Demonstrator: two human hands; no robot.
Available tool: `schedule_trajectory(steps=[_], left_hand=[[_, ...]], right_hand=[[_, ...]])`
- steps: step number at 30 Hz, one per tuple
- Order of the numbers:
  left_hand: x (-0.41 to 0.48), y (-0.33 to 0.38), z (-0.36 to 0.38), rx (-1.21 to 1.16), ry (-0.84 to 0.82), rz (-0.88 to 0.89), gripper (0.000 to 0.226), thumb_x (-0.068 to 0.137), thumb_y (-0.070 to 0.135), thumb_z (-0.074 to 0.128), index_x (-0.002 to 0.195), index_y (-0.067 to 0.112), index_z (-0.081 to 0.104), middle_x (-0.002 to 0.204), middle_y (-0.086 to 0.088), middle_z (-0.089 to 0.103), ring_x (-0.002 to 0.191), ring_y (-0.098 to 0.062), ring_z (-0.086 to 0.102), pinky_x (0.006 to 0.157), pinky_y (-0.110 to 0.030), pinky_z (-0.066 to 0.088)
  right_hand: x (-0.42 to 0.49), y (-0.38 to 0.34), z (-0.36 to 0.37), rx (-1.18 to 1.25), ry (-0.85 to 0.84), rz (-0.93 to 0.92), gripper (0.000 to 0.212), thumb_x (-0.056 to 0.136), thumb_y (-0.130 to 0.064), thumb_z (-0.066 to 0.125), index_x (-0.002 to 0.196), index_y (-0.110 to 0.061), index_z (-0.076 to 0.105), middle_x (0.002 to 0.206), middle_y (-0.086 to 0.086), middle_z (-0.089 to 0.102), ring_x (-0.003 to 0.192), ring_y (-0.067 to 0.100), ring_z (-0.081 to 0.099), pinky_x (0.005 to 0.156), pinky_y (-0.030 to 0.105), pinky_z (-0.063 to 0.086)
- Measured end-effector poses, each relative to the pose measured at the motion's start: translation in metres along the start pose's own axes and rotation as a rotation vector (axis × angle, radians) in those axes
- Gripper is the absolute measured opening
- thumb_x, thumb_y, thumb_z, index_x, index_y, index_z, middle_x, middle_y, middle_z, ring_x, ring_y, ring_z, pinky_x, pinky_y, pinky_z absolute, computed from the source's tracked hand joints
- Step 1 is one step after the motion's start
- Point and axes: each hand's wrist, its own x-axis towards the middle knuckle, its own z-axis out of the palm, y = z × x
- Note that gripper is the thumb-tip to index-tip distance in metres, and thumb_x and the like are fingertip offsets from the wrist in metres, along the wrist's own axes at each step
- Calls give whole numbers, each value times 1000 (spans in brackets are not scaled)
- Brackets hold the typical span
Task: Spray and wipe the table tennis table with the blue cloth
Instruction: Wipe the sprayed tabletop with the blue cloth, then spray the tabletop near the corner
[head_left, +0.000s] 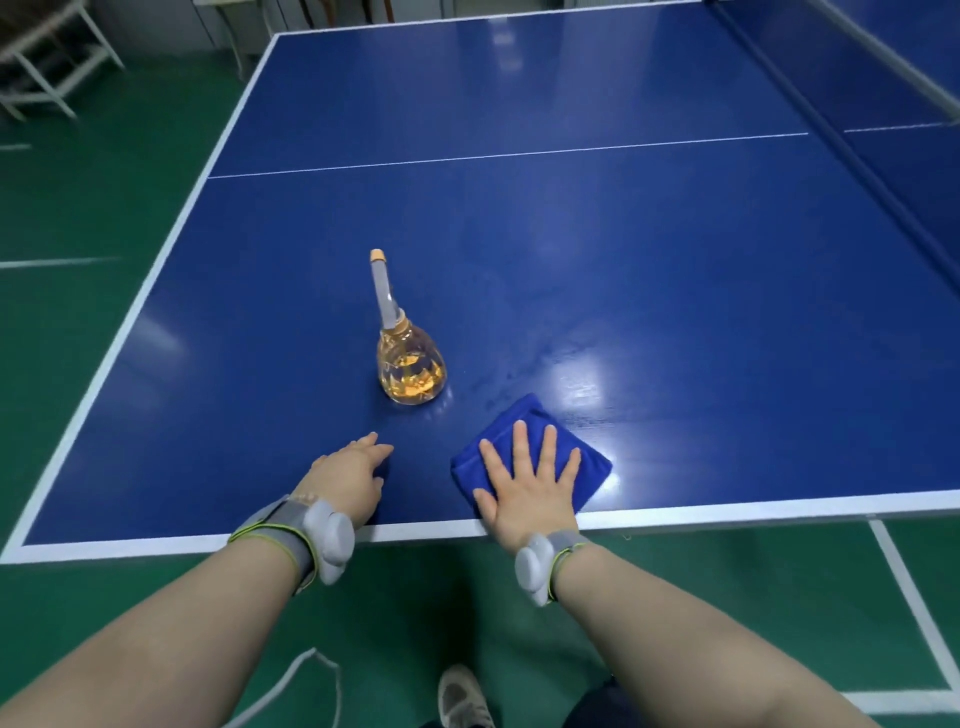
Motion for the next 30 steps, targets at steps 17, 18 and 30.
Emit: schedule_trajectory(steps=[17, 18, 30], left_hand=[[40, -19, -45, -447, 383, 17, 63, 89, 37, 62, 144, 21, 36, 137, -1, 50, 126, -22, 46, 103, -36, 40], [45, -17, -47, -462, 351, 12, 75, 86, 39, 65, 148, 21, 27, 146, -2, 40, 133, -23, 39, 108, -38, 37], [102, 21, -90, -702, 423, 206, 45, 79, 31, 75, 103, 39, 38, 116, 15, 45, 109, -7, 45, 91, -29, 38]], right_hand=[[52, 76, -44, 131, 33, 467, 62, 96, -65, 18, 152, -48, -1, 163, 0, -19, 146, 39, -20, 113, 66, -6], [57, 72, -46, 142, 31, 484, 62, 96, -65, 17, 153, -47, -2, 163, 1, -19, 146, 40, -20, 113, 67, -5], [120, 38, -63, 130, 24, 362, 65, 97, -63, 17, 153, -41, -8, 161, 6, -25, 143, 44, -24, 112, 69, -7]])
